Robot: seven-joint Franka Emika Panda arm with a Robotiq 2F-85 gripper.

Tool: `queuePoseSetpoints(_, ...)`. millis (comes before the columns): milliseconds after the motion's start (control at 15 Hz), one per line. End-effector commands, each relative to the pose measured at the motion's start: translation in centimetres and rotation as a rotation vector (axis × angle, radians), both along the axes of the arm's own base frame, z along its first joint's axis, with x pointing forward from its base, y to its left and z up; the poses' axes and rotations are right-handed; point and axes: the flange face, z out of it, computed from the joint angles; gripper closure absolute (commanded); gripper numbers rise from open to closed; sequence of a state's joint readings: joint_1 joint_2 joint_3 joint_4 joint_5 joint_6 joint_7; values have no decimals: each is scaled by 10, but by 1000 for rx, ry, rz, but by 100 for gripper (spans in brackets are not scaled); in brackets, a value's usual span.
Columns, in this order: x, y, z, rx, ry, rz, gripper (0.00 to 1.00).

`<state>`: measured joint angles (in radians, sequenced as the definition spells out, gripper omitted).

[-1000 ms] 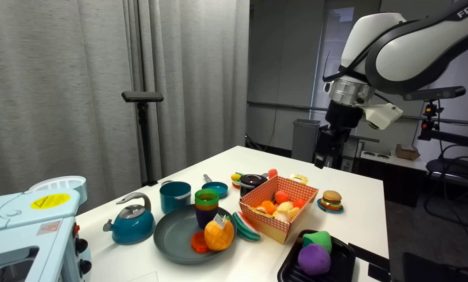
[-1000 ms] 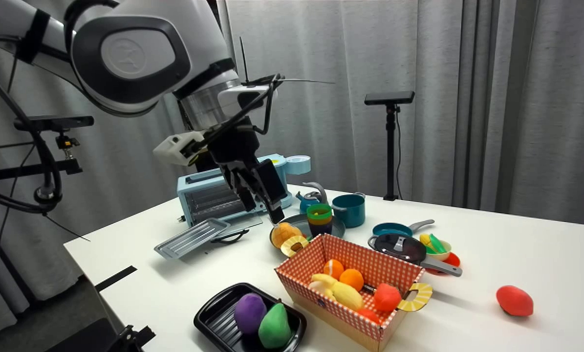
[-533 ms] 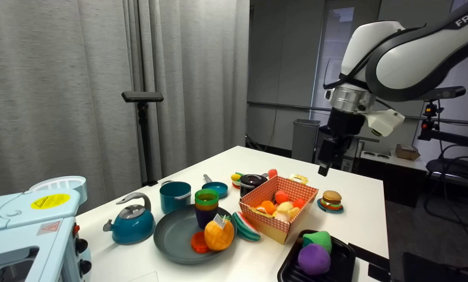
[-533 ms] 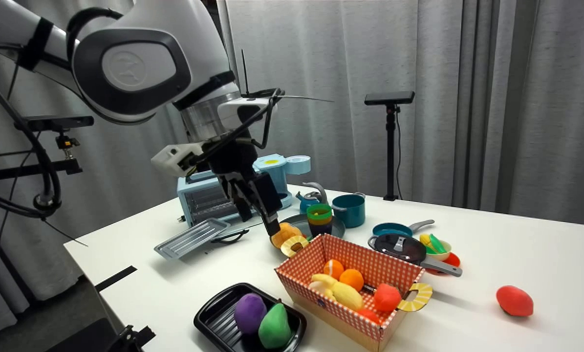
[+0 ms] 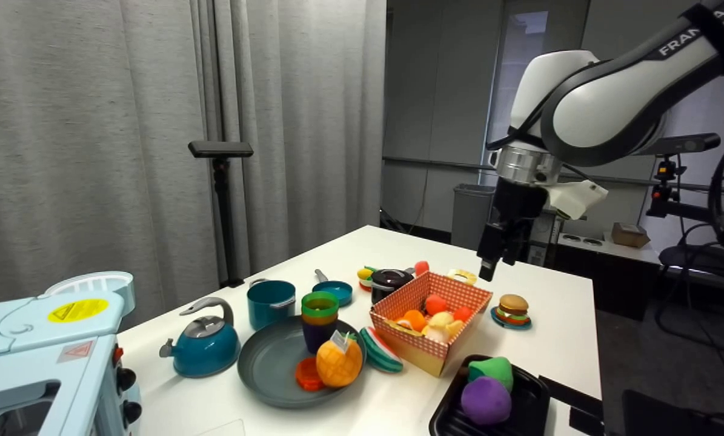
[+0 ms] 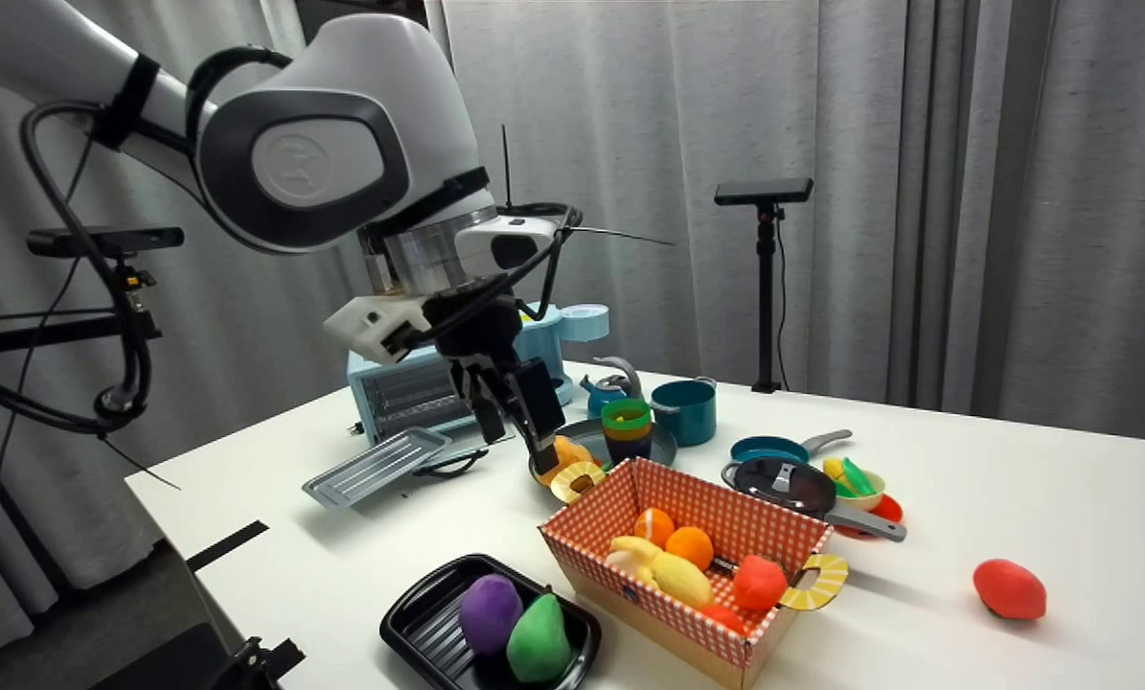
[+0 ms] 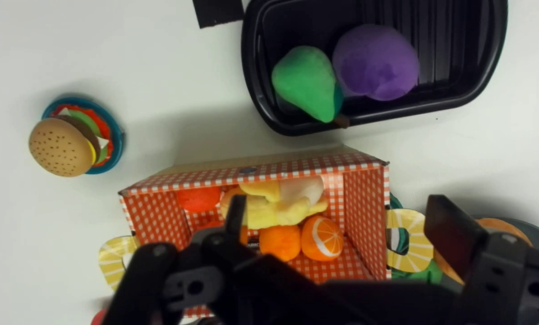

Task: Take the lid off the black pot and put it in the box

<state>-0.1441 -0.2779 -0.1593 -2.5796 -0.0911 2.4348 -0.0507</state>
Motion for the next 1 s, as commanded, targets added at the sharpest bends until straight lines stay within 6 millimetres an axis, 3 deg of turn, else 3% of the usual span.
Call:
queuePoseSetpoints(0,56,-4,-2,34,-32,-26,0)
queuePoseSetpoints(133,69,-21,6,45,-56,-39,0)
queuePoseSetpoints(200,48,-4,1,31,-31,-32,0)
queuePoseSetpoints(667,52,-4,-3,32,-23,-32,0)
queuePoseSetpoints(733,40,59,-19,-8,-62,-24,0)
queuePoseSetpoints(867,44,81,-27,-31,-74,-48,0)
queuePoseSetpoints(933,46,102,-35,-37,-69,-62,0)
